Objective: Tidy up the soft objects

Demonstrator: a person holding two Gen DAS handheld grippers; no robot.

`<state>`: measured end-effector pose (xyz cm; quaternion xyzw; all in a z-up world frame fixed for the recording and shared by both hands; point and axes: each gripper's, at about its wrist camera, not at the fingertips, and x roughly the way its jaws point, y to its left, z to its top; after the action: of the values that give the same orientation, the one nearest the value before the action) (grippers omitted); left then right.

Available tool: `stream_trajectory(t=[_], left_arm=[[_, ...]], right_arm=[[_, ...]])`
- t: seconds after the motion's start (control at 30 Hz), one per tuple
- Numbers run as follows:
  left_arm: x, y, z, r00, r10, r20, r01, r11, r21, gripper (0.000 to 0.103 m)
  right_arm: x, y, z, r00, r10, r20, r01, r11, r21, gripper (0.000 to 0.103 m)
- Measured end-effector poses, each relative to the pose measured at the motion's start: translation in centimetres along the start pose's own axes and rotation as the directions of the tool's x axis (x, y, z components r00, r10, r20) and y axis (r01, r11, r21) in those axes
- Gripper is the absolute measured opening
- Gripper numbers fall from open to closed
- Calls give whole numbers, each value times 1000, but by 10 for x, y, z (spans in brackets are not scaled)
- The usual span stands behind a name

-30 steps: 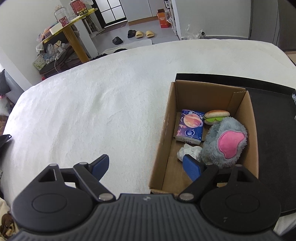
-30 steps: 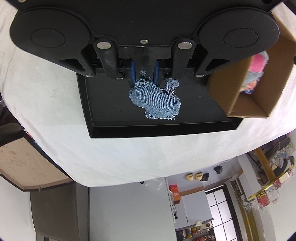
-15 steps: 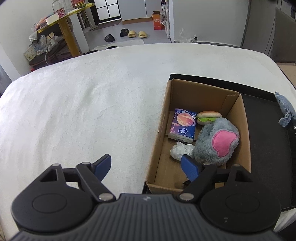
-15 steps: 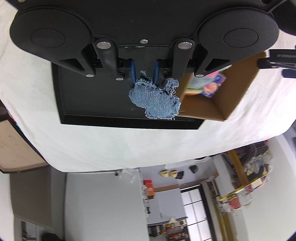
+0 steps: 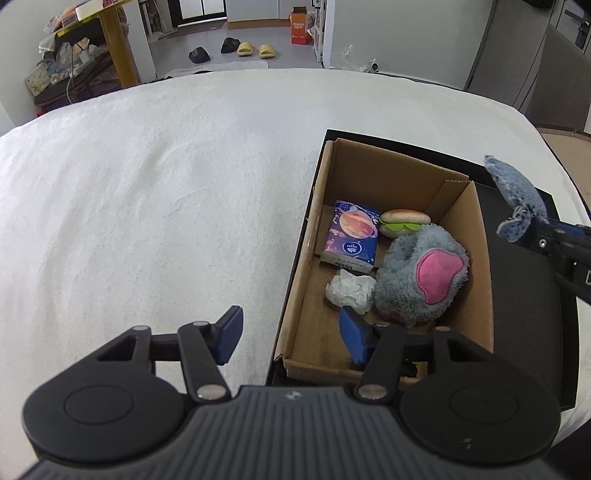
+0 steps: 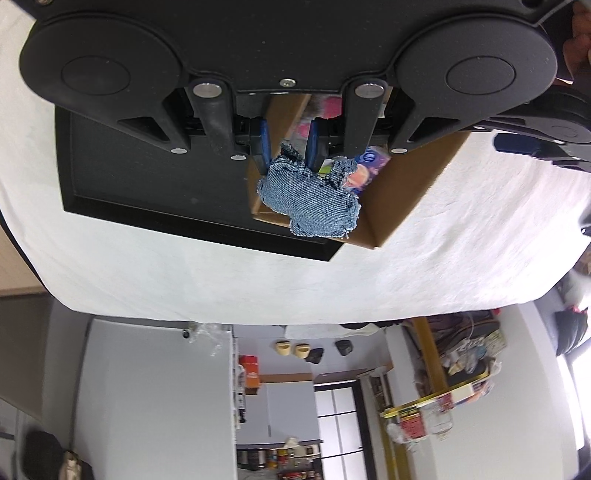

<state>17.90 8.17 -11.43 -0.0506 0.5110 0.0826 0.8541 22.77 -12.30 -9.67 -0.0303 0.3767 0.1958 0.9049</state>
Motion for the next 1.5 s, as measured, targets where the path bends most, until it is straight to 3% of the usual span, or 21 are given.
stream_trajectory(t=[0.27,0.4,0.53,0.9,1.0,1.07,1.17,1.37,1.5], left_arm=[[7,6,-1,999,-38,-30,38,999,-20,40],[12,9,1,998,-46,-39,45,999,-29,22],[14,13,2,997,-62,-38,60,997,-48,13],[3,10,-3,999,-48,3,49,998,-32,13],[-4,8,-4,999,-37,22,38,999,-25,13],[-8,7,-4,999,-29,30,30,999,-25,13],[-16,6,-4,999,-20,42,21,1000,-15,14],[-26,1,-5,999,-2,44,3,1000,-6,19],[-37,-3,-7,998,4,62,-4,1000,-2,33]], right_arm=[[5,22,3,999,22,-27,-23,998,-52,20],[9,30,6,999,23,-35,-25,997,-69,20],[8,37,9,999,22,-25,-24,995,-95,31],[-7,26,-6,999,9,-46,-11,998,-59,32],[-14,21,-11,999,4,-43,-5,999,-32,36],[-20,17,-13,999,-4,-39,3,1000,-21,45],[-30,10,-16,1000,-11,-22,11,1000,-2,46],[-46,-8,-22,1000,-26,4,26,997,73,58],[-57,-19,-29,999,-41,22,38,992,117,63]])
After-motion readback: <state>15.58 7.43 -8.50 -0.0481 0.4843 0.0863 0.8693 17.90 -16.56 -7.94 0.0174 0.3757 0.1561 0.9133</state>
